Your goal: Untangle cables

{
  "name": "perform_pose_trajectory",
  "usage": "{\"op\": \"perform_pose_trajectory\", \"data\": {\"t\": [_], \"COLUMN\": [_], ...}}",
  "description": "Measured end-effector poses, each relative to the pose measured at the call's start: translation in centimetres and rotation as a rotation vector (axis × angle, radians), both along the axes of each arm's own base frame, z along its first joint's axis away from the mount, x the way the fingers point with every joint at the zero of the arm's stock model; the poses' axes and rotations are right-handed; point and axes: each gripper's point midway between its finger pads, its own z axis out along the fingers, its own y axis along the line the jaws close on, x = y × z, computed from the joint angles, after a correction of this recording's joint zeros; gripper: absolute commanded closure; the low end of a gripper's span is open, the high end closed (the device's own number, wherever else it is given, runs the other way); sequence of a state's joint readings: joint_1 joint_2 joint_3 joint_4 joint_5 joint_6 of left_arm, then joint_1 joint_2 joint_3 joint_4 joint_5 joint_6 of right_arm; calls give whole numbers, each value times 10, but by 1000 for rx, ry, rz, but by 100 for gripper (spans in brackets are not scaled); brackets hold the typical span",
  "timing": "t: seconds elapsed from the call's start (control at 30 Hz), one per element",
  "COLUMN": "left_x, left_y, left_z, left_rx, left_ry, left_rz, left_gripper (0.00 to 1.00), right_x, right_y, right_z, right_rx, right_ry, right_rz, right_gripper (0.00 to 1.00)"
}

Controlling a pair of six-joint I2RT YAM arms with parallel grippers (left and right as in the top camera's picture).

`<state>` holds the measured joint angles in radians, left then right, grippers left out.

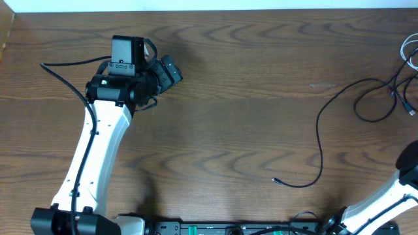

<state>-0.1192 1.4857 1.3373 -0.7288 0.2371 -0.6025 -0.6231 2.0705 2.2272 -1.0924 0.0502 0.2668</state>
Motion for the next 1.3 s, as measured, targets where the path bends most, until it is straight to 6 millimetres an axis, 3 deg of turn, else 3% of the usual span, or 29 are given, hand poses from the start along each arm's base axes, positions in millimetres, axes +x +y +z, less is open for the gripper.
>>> {"op": "perform_pose_trajectory", "data": {"t": [0.07,0.1,0.2,0.33,0.5,0.63,0.73,0.87,1.0,1.3], "left_x": [0,0,0,0,0,0,0,0,0,0], "left_y": [0,0,0,0,0,0,0,0,0,0], "left_z": [0,0,0,0,0,0,0,0,0,0], "left_rx": [0,0,0,0,0,0,0,0,0,0], "left_ry": [0,0,0,0,0,0,0,0,0,0], "left_rz": [0,0,0,0,0,0,0,0,0,0], "left_gripper": [5,5,5,5,5,5,5,5,5,5], "right_x": [-4,-4,-4,3,4,10,12,9,-2,-10], "right_y": [-2,-1,5,22,75,133,177,215,237,260], "right_z": [-3,-6,-15,-21,-40,-70,-100,-138,-162,-198], "right_rx": [4,10,26,70,191,255,287,311,330,313], "right_ry": [12,19,39,41,122,220,296,367,425,470], "right_rz": [1,1,17,65,175,307,404,484,523,571], "right_gripper": [25,17,13,14,16,16,26,30,36,50]}}
